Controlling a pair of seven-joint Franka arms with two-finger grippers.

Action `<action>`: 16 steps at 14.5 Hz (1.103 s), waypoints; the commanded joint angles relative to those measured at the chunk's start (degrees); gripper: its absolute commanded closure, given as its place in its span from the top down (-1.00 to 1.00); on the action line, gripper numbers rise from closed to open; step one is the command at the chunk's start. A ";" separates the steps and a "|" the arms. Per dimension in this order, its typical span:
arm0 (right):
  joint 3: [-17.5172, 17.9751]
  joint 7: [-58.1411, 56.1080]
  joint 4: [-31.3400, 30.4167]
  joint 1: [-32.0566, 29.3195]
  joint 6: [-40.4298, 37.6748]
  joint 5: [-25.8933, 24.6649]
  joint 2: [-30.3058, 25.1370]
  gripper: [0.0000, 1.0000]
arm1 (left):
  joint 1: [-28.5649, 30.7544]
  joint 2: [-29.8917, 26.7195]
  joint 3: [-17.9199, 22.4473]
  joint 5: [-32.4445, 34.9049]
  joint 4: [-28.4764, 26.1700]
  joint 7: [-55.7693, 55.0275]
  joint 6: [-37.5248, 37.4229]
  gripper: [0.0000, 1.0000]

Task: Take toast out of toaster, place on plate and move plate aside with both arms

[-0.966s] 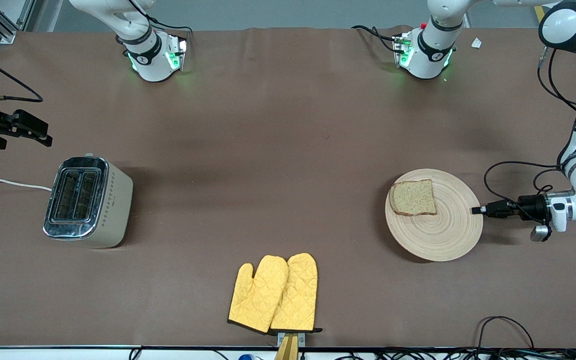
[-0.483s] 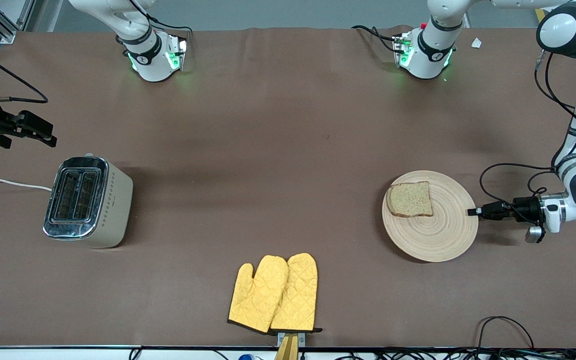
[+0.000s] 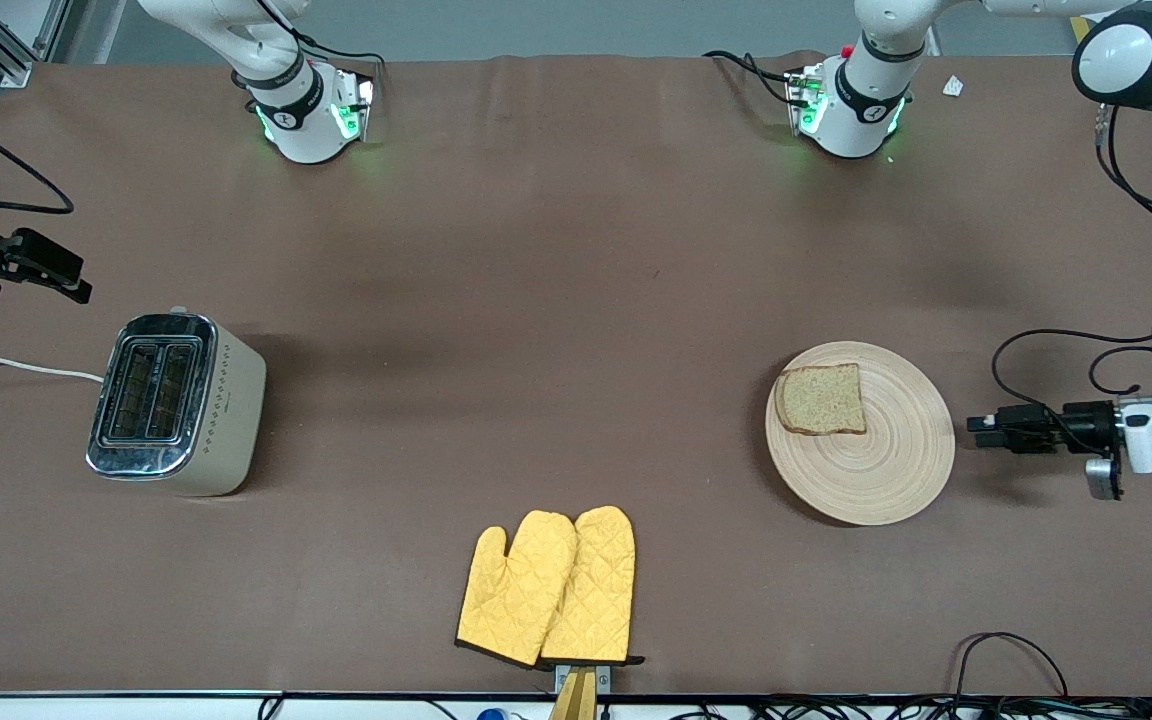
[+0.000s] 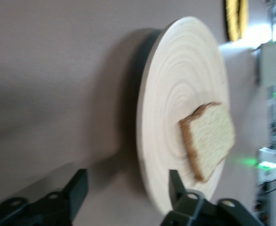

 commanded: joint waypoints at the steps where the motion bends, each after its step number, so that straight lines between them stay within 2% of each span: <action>1: 0.46 0.82 -0.79 -0.10 0.36 -0.61 -0.81 1.00 | -2.39 -2.47 0.47 5.06 2.45 -0.29 -0.58 1.00; 5: 0.55 0.90 -0.62 0.08 0.45 -0.52 -0.81 1.00 | -4.15 -6.86 0.56 11.38 2.54 -3.79 -0.14 1.00; 8: 0.64 0.82 -0.53 0.52 0.45 -0.61 -0.81 1.00 | -6.08 -13.44 -0.22 17.18 2.28 -9.93 -0.23 1.00; 11: 0.64 1.95 -0.44 0.78 0.45 -0.61 -0.81 1.00 | -11.52 -18.64 -0.32 23.25 2.19 -19.86 -0.93 1.00; 16: 0.64 4.16 -0.44 2.10 1.41 -1.31 -0.72 1.00 | -18.64 -23.91 -0.32 25.90 1.93 -33.58 -3.47 1.00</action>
